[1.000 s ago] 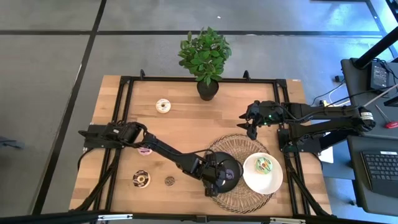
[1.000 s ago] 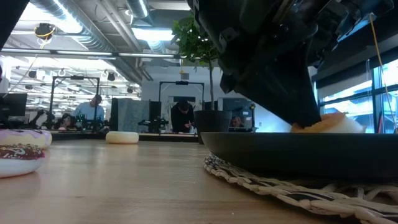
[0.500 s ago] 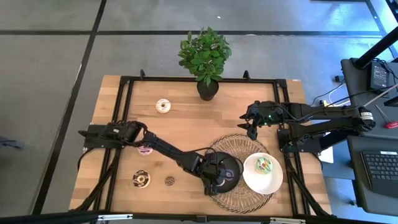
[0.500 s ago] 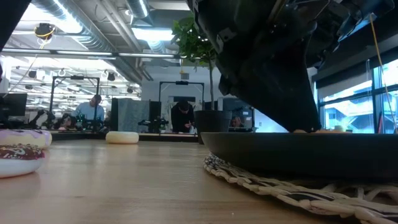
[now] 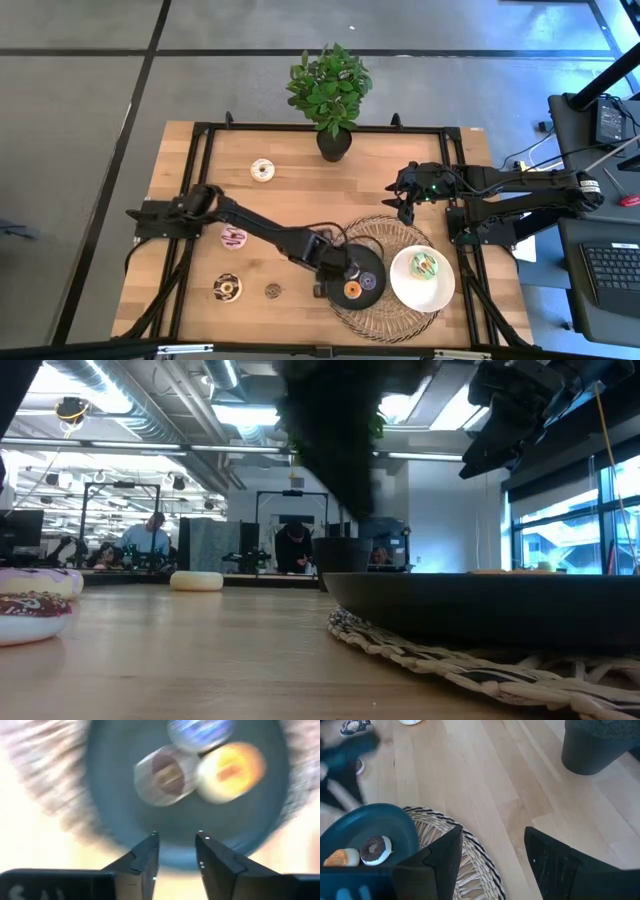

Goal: Pick & Place donuts
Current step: Put the big purple donut on the white plate

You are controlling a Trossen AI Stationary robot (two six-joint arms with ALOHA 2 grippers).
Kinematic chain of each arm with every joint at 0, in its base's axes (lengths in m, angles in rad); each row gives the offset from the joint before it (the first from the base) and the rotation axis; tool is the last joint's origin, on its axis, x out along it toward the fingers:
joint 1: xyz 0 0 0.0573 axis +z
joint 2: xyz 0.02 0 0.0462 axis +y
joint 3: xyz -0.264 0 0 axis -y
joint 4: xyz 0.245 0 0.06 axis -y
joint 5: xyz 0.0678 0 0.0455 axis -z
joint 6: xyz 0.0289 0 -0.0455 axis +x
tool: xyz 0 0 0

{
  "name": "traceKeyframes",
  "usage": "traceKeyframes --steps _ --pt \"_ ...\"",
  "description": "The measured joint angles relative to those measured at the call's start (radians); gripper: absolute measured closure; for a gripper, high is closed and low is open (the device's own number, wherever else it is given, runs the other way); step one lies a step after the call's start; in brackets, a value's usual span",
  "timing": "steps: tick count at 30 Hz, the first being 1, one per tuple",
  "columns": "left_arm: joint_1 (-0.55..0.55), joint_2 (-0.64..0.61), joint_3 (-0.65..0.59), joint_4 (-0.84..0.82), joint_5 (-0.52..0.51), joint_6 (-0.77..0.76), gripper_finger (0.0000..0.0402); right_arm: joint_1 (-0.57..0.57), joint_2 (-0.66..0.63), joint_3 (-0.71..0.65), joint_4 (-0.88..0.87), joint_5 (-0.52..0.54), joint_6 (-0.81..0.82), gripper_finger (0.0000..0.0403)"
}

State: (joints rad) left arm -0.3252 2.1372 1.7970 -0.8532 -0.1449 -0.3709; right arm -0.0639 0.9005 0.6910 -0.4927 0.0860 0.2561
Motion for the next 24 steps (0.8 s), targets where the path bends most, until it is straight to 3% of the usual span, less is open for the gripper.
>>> traceKeyframes --steps 5,13,19,24 --pt "-0.023 -0.111 -0.085 -0.201 -0.203 -0.159 0.0276 0.000 0.000 0.000 0.000 0.000 0.001 0.0189" --pt "-0.017 -0.415 -0.470 -0.202 -0.193 -0.434 0.0279 0.000 0.000 0.000 0.004 0.000 -0.002 0.0189" --pt "-0.013 -0.670 -0.793 -0.203 -0.199 -0.794 0.0279 0.000 0.000 0.000 0.004 0.000 -0.001 0.0189" --pt "-0.022 -0.799 -0.995 -0.193 -0.172 -1.042 0.0281 0.000 0.000 0.000 0.011 0.000 -0.002 0.0189"
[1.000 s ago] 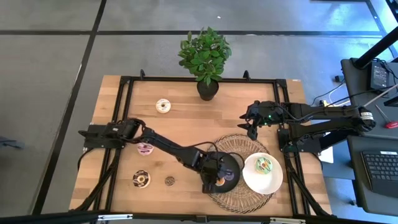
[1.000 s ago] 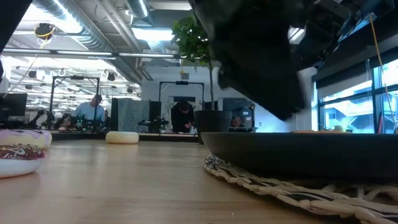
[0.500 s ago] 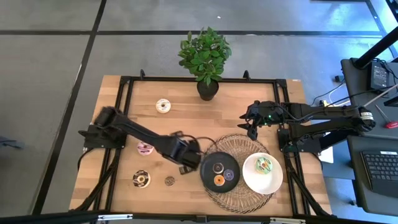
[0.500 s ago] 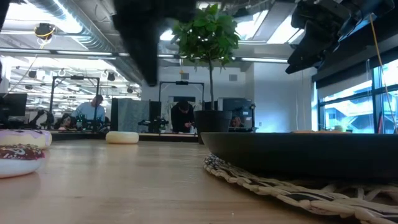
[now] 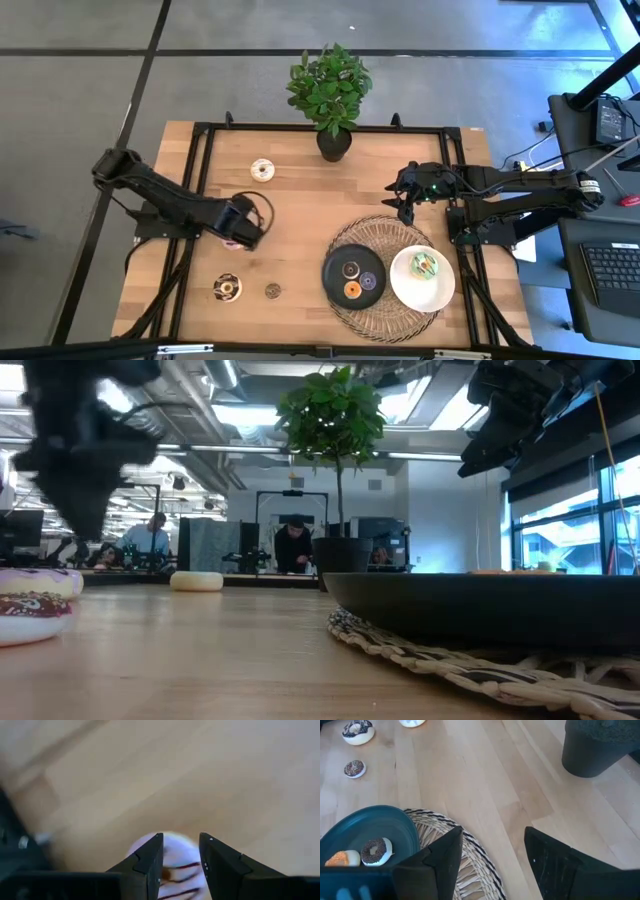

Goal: Pick & Place donuts
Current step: Put the big purple donut on the white plate

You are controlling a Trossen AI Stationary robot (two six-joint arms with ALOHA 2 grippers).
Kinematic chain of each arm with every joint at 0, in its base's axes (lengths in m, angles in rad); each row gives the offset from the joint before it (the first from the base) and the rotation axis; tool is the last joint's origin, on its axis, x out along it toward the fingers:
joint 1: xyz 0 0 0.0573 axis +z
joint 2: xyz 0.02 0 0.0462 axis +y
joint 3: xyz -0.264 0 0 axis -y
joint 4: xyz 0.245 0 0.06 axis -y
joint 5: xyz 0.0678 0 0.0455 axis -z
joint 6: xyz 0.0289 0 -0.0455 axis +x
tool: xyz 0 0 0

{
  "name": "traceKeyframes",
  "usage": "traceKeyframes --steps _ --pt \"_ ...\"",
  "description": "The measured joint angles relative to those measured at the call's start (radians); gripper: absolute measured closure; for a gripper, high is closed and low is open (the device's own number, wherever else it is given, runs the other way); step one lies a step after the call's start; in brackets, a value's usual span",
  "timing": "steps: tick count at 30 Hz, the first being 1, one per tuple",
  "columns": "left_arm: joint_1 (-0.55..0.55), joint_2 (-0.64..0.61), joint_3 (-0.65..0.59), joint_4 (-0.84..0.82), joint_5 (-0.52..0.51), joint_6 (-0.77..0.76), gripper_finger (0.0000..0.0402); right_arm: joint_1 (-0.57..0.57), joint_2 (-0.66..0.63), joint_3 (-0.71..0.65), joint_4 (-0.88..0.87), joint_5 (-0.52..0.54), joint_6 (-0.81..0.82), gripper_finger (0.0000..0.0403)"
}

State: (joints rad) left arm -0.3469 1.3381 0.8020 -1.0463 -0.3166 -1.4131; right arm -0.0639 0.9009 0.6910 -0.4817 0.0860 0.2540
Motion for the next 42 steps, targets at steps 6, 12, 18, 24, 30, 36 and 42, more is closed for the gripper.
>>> traceKeyframes --steps 6,12,18,24,30,36,42 --pt "-0.014 -0.031 -0.129 0.011 0.093 -0.145 0.0279 0.000 0.000 0.000 0.001 0.000 0.000 0.0189" --pt "-0.019 -0.032 -0.164 0.056 0.130 -0.148 0.0287 0.000 0.000 0.000 0.001 0.000 0.000 0.0189" --pt "-0.019 -0.032 -0.200 0.081 0.157 -0.126 0.0301 0.000 0.000 0.000 0.001 0.000 0.000 0.0189" --pt "-0.018 -0.032 -0.234 0.108 0.202 -0.003 0.0314 0.000 0.000 0.000 0.001 0.000 0.000 0.0189" --pt "-0.017 -0.032 -0.240 0.152 0.208 0.014 0.0353 0.000 0.000 0.000 0.001 0.000 0.000 0.0189" --pt "-0.017 -0.036 -0.239 0.156 0.202 0.014 0.0393 0.000 0.000 0.000 0.001 0.000 0.000 0.0189" --pt "-0.019 -0.038 -0.133 0.187 0.040 0.092 0.0392 0.003 0.001 -0.002 0.053 0.002 -0.085 0.0189"
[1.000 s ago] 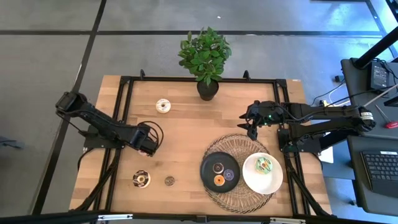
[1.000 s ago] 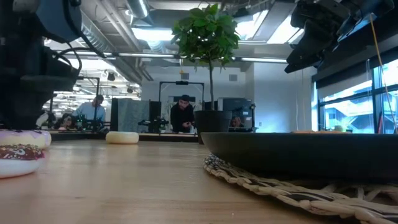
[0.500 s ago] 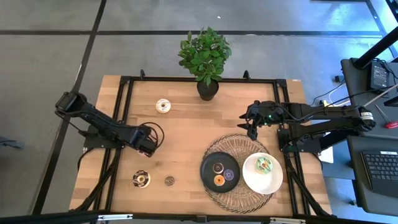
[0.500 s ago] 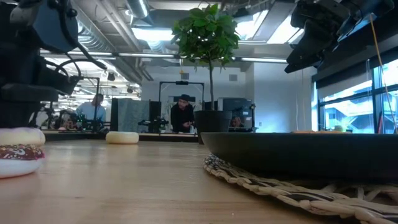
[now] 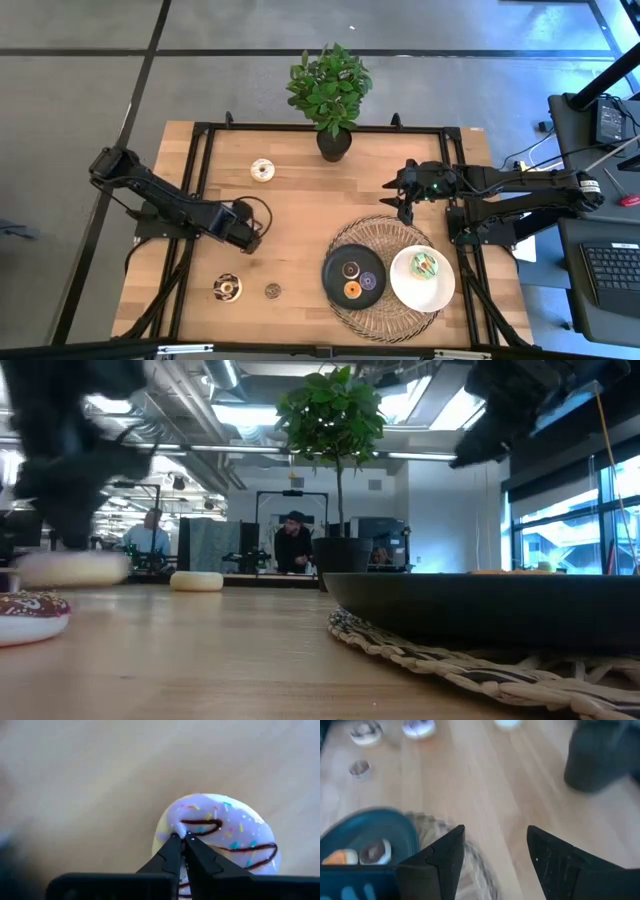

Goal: Pick & Place donuts
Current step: Put the big purple donut on the white plate

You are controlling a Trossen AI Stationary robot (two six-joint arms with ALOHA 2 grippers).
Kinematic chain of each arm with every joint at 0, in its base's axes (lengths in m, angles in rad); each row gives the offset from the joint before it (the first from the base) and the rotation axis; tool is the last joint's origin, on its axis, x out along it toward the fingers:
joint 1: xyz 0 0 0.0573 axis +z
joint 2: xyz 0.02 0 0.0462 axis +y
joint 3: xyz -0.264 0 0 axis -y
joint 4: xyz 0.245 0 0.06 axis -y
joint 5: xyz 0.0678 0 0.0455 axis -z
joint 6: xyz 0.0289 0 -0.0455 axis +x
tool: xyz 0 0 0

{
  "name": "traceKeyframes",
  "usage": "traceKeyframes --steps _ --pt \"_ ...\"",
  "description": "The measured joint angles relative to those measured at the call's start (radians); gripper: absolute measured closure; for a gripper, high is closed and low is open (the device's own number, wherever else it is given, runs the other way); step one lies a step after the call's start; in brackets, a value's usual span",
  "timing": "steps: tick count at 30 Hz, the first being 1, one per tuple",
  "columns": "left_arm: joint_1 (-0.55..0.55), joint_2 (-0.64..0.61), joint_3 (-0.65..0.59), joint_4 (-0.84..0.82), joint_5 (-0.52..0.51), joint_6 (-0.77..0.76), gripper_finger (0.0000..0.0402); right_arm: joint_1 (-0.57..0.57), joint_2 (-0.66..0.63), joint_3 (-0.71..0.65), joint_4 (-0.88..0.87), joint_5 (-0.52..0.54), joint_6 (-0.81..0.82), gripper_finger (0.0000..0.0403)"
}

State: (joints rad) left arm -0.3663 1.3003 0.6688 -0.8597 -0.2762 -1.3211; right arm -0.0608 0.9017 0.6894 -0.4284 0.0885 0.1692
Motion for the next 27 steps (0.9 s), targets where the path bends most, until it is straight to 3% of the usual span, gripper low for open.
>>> traceKeyframes --steps 2,5,10,17,23,27 --pt "-0.001 0.000 0.037 0.045 -0.122 0.042 0.0394 0.019 0.002 -0.021 0.116 0.002 -0.025 0.0189" --pt "-0.009 0.000 0.064 0.273 -0.282 0.169 0.0395 0.063 0.010 -0.083 0.351 -0.003 -0.082 0.0189" --pt "-0.026 0.052 0.063 0.675 -0.445 0.448 0.0395 0.172 0.052 -0.169 0.589 -0.009 -0.185 0.0189" --pt "-0.026 0.234 0.063 1.236 -0.634 0.783 0.0395 0.367 0.185 -0.178 0.802 0.053 -0.301 0.0189" --pt "-0.024 0.404 0.063 1.723 -0.710 1.066 0.0396 0.456 0.319 -0.178 0.928 0.339 -0.298 0.0189" --pt "-0.024 0.479 0.063 1.898 -0.711 1.132 0.0395 0.466 0.376 -0.178 0.941 0.350 -0.232 0.0189"
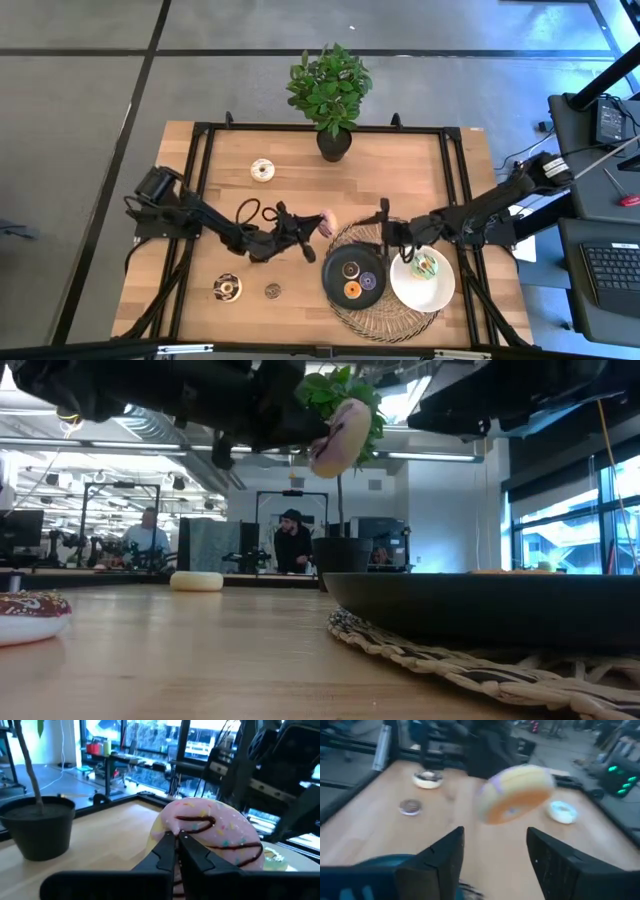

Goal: Pick & Place donuts
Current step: Put the big purple donut on the white plate

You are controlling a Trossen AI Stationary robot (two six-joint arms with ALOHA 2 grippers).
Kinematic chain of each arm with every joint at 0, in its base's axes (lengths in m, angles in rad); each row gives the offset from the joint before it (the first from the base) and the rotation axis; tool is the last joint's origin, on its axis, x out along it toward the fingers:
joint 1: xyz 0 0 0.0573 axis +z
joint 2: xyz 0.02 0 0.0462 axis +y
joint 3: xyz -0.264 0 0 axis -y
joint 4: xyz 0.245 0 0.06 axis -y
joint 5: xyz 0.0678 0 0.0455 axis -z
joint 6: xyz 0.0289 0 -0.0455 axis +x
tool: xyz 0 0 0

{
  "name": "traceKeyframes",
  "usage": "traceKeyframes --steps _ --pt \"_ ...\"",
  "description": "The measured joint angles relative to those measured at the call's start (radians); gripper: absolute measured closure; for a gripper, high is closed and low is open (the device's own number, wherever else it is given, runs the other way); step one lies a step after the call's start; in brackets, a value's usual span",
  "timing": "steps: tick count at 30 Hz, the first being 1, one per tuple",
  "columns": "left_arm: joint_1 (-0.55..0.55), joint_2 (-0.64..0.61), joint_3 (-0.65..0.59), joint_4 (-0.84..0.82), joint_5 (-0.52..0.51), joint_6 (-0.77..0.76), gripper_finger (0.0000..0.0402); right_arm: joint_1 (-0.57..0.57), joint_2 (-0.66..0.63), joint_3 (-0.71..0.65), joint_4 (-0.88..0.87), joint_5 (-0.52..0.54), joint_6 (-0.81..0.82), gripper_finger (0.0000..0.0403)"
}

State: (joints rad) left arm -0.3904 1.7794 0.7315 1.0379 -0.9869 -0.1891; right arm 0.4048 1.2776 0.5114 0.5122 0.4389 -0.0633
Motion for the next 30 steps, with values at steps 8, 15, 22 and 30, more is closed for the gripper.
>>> traceKeyframes --steps 8,15,22,30 --pt "0.000 0.027 0.006 0.040 -0.020 0.016 0.0395 0.000 0.083 0.000 0.115 -0.168 -0.016 0.0189" --pt "-0.008 0.026 0.062 0.036 -0.068 0.172 0.0397 0.000 0.192 0.000 0.336 -0.146 -0.021 0.0189" --pt "-0.027 0.026 0.090 0.036 -0.124 0.267 0.0397 -0.008 0.207 0.001 0.369 0.083 0.144 0.0189" --pt "-0.028 0.026 0.100 0.036 -0.140 0.315 0.0396 -0.017 0.236 0.028 0.383 0.084 0.212 0.0189"
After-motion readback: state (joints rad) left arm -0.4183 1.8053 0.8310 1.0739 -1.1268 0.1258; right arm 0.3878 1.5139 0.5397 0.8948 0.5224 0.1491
